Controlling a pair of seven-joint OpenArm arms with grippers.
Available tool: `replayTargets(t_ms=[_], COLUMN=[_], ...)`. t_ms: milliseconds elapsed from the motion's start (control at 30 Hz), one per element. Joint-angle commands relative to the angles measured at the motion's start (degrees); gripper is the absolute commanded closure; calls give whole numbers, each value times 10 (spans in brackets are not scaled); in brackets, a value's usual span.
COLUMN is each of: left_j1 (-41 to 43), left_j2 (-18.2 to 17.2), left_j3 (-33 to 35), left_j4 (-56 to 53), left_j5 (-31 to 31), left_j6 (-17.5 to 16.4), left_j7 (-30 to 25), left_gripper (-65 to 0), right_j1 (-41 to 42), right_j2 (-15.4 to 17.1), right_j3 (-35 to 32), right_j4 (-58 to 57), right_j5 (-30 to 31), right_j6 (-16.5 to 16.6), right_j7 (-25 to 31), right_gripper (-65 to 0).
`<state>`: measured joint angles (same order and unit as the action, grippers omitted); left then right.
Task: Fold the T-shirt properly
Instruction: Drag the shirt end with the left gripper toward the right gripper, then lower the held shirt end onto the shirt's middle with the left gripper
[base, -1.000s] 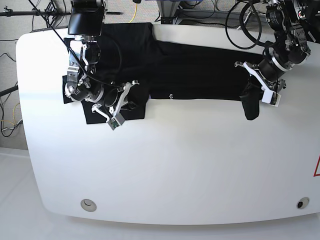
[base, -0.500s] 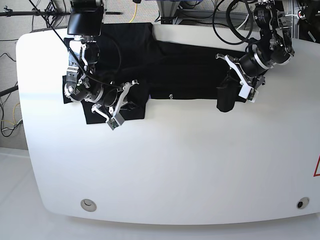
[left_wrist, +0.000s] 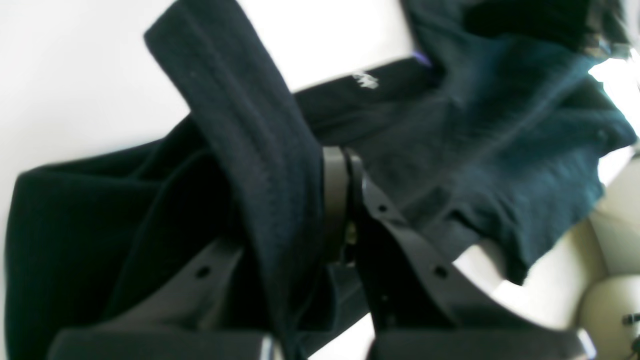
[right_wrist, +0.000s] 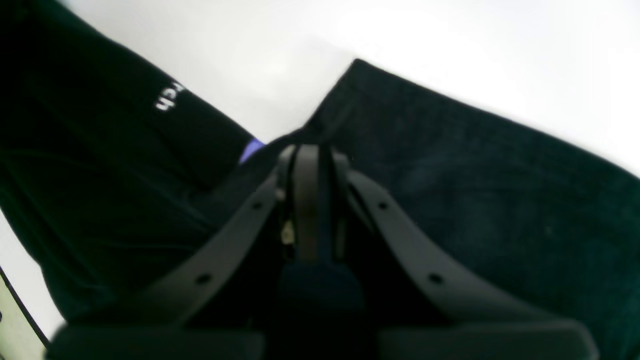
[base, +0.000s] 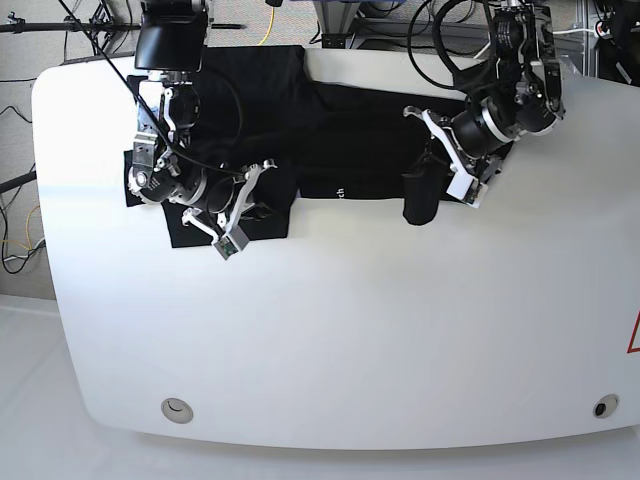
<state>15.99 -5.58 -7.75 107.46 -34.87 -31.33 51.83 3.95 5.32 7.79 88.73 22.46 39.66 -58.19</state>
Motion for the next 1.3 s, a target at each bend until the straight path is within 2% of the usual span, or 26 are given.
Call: replayTargets(t_ms=[0, 367, 767, 1267], left_j1=[-6, -4, -10, -20], left_j2=[-1, 7, 31, 28], left_j3=[2, 13, 13, 82], left_j4=[10, 5, 3, -40], left_j5=[-15, -13, -13, -11], left_j6=[-2, -1, 1, 15], left_j7=[-11, -17, -17, -38], left_gripper=[0, 0, 0, 0], right_j1=[11, 11, 11, 12], right_j2=[3, 4, 4, 4], right_j3=[1, 3, 0, -1], right_j4=[14, 10, 9, 5], right_j5=[7, 6, 8, 7], right_j6=[3, 3, 3, 2], right_j7=[8, 8, 9, 13], right_gripper=[-30, -31, -31, -31])
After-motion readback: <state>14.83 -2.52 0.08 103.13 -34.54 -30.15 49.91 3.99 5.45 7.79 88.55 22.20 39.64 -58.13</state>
